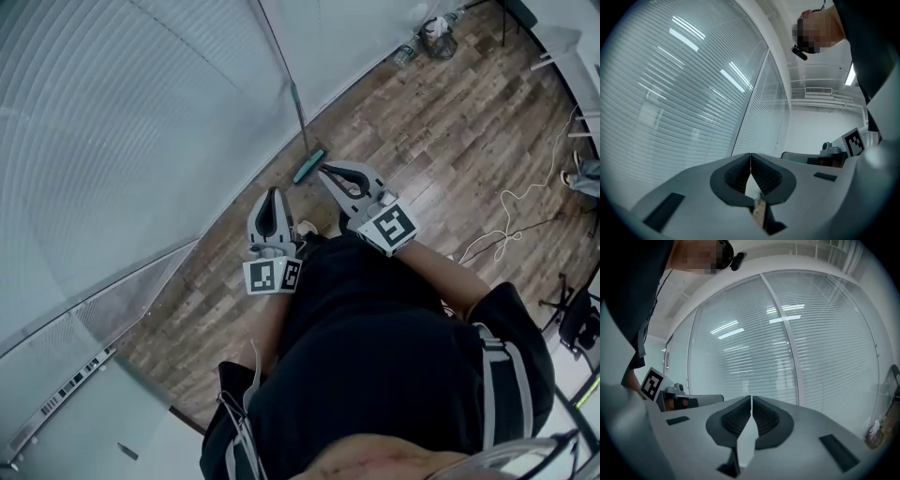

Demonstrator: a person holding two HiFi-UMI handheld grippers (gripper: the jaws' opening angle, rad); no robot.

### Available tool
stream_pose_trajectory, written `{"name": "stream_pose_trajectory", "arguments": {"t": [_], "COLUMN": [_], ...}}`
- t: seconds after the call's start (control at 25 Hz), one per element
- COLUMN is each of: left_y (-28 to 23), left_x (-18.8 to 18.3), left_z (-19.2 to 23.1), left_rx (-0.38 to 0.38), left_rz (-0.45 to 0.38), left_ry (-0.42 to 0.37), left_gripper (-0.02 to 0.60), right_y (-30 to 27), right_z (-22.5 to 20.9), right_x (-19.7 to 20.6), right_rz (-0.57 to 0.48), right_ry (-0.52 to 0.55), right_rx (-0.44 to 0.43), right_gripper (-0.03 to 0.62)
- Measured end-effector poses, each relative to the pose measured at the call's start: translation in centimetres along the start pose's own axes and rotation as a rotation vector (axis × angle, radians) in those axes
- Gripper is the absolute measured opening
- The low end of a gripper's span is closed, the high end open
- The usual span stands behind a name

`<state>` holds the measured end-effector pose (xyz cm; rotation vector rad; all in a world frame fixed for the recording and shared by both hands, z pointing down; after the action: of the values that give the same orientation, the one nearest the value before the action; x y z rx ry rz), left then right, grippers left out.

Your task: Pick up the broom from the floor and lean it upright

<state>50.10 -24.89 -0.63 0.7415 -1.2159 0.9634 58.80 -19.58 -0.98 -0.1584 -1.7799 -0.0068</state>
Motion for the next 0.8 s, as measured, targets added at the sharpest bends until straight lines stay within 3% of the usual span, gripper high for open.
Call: {"name": "stream_pose_trajectory", "arguments": {"t": [0.28,0.52,0.8], "left_y": [0.9,1.6,1.2], "left_x": [-4.1,-6.1,-6.5], "left_z": [-0.2,-0.4,-0.6], "left_rx": [-0.02,0.015,0.053], "left_rz": [-0.077,-0.154,-0.171], "left_ry": [-0.064,-0.065,-0.079], "left_gripper": [0.018,0.018,0.018], "right_y": [0.9,1.6,1.6], "right_z": [2.0,3.9,4.2], "right_x": [-5.6,-8.6,-9.2], "right_rz": [-0.132,-0.248,-0.262], "right_ry": [-0.038,0.084,0.142], "right_rx": [-0.037,0.013,0.067], "right_gripper": [0.026,0.018,0.017]}}
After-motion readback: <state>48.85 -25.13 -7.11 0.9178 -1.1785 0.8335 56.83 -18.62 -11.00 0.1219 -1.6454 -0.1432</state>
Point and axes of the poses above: the fingertips, and each gripper's own axes: y backward along the fingers, z to its left, x out of its underside, the point moved 1 cm from there along y, backward along the fingers, and after that the axes turned 5 degrees about -y, right-handed, at the moved point
